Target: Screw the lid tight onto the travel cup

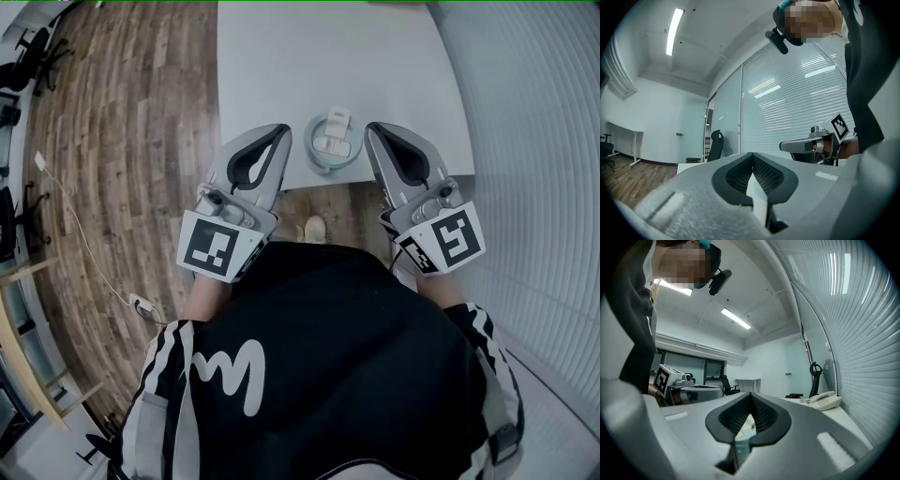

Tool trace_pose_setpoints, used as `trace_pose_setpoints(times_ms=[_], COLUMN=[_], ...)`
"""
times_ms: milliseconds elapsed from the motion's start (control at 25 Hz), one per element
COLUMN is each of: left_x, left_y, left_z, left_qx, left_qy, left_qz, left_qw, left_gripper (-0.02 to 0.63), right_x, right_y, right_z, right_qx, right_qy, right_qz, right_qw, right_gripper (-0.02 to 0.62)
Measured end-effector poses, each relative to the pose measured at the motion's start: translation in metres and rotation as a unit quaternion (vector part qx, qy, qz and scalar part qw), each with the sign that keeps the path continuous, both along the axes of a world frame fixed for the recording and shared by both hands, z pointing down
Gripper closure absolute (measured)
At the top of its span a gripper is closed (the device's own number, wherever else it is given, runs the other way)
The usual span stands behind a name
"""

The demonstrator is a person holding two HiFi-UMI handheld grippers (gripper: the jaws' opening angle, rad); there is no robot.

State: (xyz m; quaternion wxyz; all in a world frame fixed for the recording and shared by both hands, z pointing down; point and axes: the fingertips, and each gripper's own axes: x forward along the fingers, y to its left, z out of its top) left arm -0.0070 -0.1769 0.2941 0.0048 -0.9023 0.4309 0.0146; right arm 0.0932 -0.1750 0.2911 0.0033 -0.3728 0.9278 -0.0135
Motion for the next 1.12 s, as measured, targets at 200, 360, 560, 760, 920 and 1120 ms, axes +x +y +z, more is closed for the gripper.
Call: trace_pose_setpoints(times_ms=[200, 360, 560, 760, 920, 1120], left_x=[0.002, 0.002, 0.001, 0.001, 0.001, 0.001], left_y=[0.002, 0.002, 0.003, 0.004, 0.004, 0.006], left_z=[0.003, 0.005, 0.005, 0.009, 0.006, 0.003], left_qx=[-0.003, -0.011, -0.007, -0.013, -0.006, -0.011], left_qy=[0.001, 0.0, -0.002, -0.007, -0.003, 0.005], left_qz=[0.0, -0.004, -0.008, -0.008, -0.008, -0.006], left_qw=[1.0, 0.9999, 0.9999, 0.9999, 0.9999, 0.9999], left_gripper=[0.604, 0.606, 0.604, 0.606, 0.606, 0.604], right_x=[0.001, 0.001, 0.002, 0.003, 0.002, 0.0], right_y=[0.004, 0.004, 0.005, 0.004, 0.005, 0.007], right_z=[0.002, 0.005, 0.004, 0.005, 0.005, 0.004], right_qx=[-0.001, -0.005, -0.005, -0.005, -0.003, -0.004], right_qy=[0.012, 0.008, 0.005, 0.007, 0.005, 0.007], right_qz=[-0.001, -0.001, 0.002, 0.003, 0.004, 0.005], right_qw=[1.0, 1.0, 1.0, 1.0, 1.0, 1.0], right_gripper=[0.595, 0.595, 0.595, 0.595, 0.595, 0.595])
